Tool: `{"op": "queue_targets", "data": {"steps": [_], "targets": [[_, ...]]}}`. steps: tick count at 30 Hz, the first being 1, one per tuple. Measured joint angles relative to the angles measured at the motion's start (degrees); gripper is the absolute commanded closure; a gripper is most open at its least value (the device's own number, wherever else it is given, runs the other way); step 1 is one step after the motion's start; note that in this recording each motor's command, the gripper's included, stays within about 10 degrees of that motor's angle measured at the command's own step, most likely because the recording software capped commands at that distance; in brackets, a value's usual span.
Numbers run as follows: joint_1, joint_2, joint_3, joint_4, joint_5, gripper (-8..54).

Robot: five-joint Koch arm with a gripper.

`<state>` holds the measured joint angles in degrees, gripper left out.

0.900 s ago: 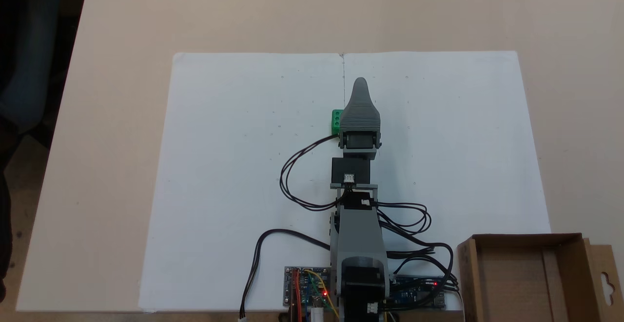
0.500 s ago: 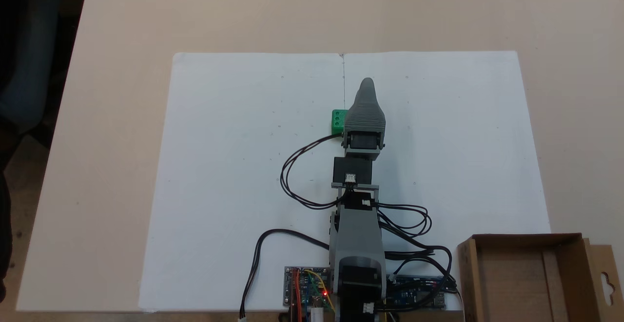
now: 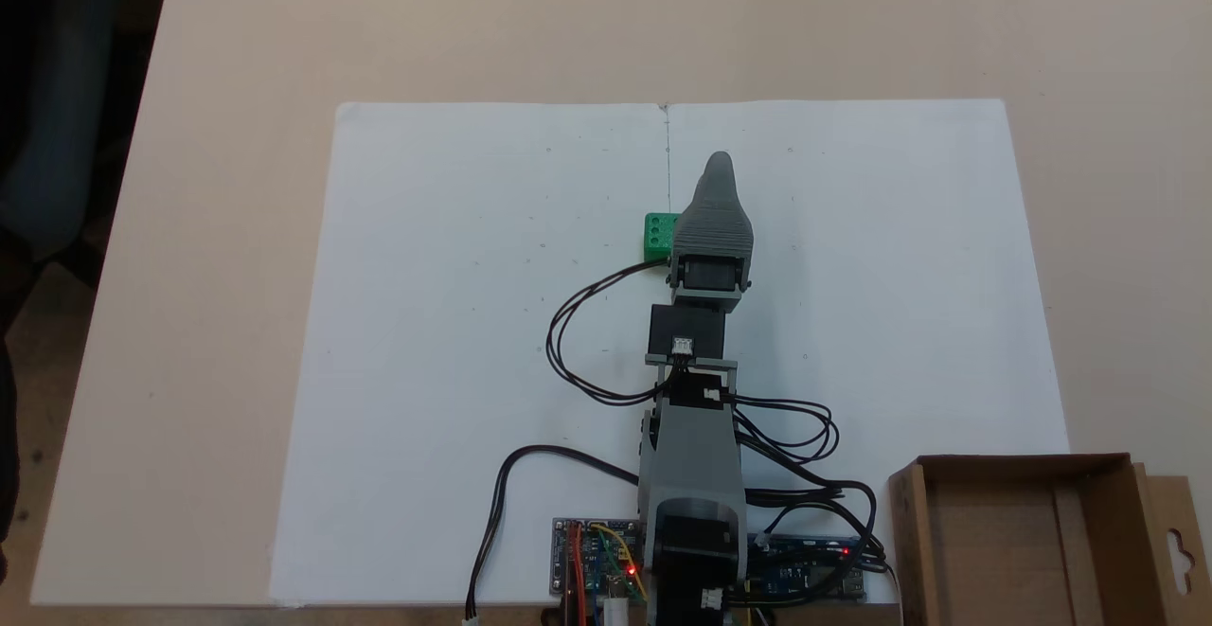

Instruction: Grasp a green dice and put it in the bin.

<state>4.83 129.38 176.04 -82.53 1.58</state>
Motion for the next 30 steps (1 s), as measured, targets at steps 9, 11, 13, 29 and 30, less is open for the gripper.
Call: {"op": "queue_targets", "data": {"steps": [9,11,13,29,30], "targets": [[-0.53,0.00,0.00,2.11,0.00,2.4],[-0.70,0.00,0.00,3.43,0.00,2.4],[-0.79,0.00,-0.44,5.80,0.00,2.4],[1.41,0.00,-27.95,52.03,0.00,1.9],[1.49,0.00,-31.11,55.99,0.00,1.9]]}}
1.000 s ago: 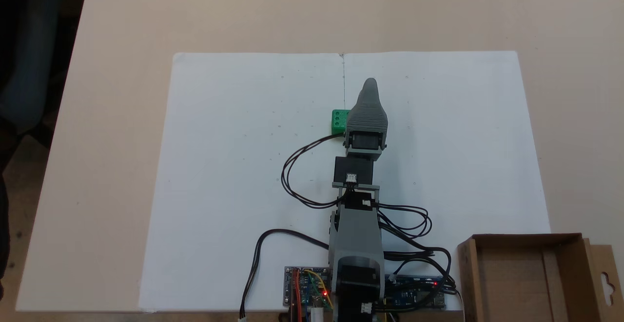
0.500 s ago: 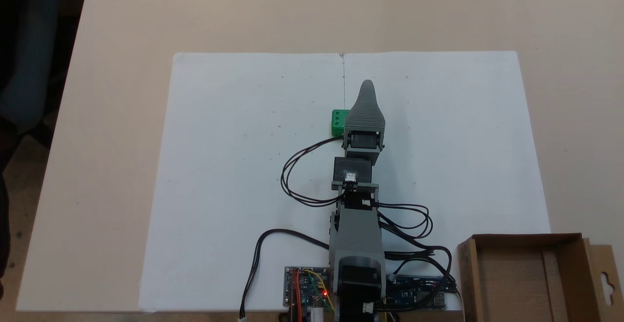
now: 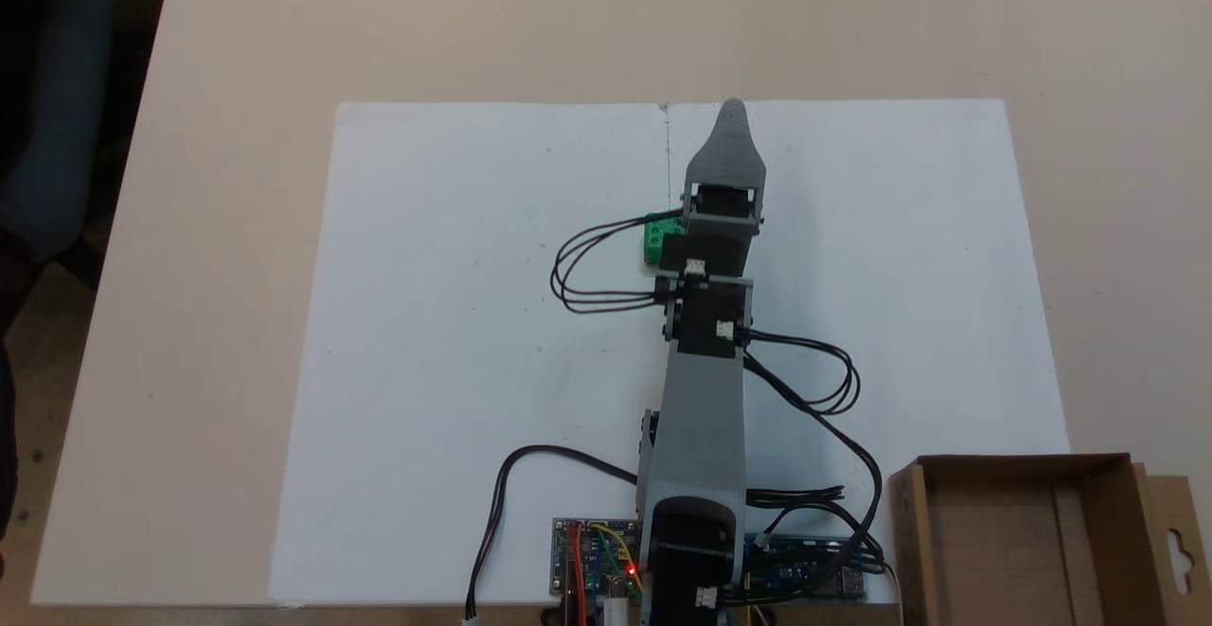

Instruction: Grasp a green dice and put it in the bin.

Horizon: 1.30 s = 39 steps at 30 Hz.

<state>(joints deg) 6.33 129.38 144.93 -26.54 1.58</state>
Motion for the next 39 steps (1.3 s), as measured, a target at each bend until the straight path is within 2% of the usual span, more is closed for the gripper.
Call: {"op": "queue_targets", "data": {"steps": [9,21,39], "targets": [[-1.41,0.00,-23.91,34.54,3.08,2.3],[-6.33,-2.72,-24.26,70.40,3.34,2.5],[-6.33,-22.24,-28.21,66.80,3.34,2.5]]}}
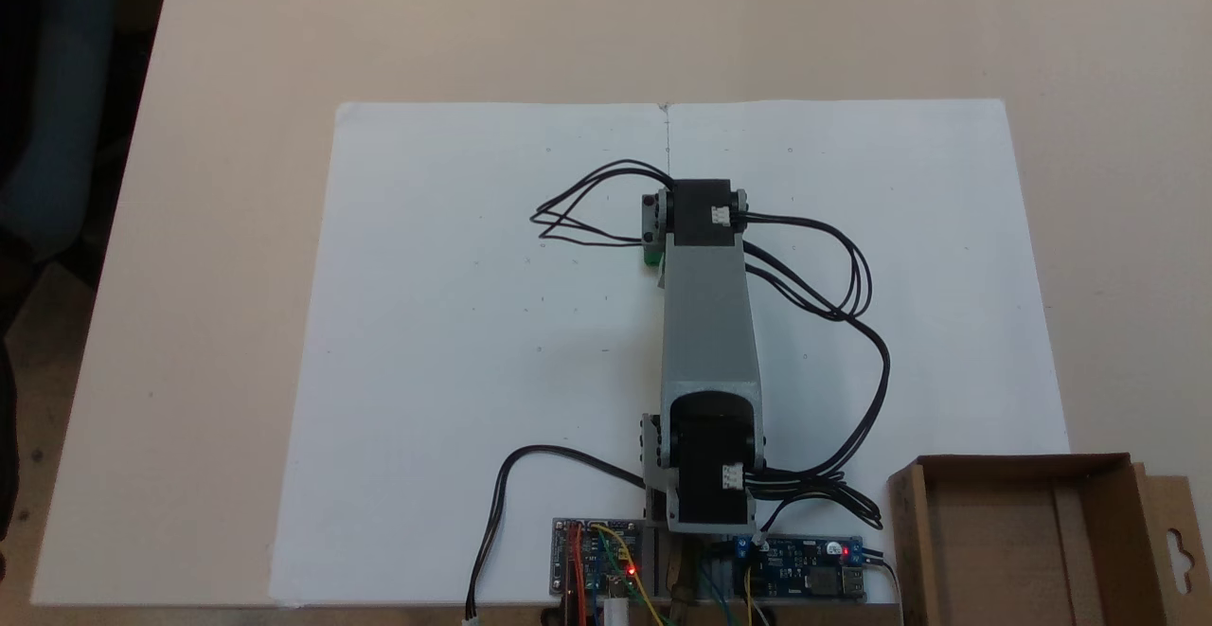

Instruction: Grasp a green dice and put it in the bin.

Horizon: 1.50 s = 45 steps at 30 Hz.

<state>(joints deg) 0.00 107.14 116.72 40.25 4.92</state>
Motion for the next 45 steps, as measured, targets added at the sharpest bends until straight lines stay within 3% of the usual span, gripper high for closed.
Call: {"op": "queue_targets", "data": {"steps": [7,45], "targets": [[0.00,-7.47,-2.55,-2.81,0.00,2.5],[-3.43,-24.08,-6.59,-8.17,0.88,3.4]]}}
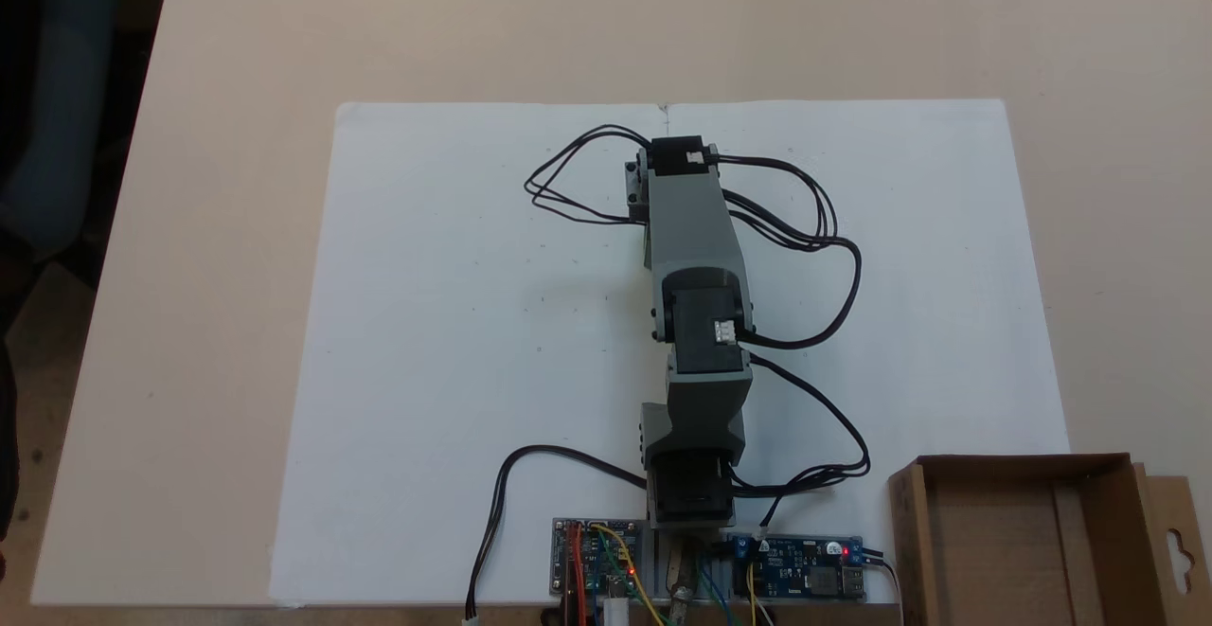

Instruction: Grasp a green dice and put it in the bin.

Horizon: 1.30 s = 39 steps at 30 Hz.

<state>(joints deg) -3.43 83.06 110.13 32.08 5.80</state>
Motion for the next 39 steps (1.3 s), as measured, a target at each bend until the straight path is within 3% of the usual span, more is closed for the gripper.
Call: {"op": "queue_targets", "data": {"steps": [27,30,34,38,39], "targets": [[0.09,-5.45,-1.93,-0.18,0.00,4.7],[0.00,-5.45,-1.93,-0.18,0.00,7.9],[0.09,-5.45,-1.93,-0.09,0.00,17.9],[0.09,-5.45,-2.02,-0.09,0.00,32.9],[0.09,-5.36,-2.02,-0.09,0.00,33.7]]}}
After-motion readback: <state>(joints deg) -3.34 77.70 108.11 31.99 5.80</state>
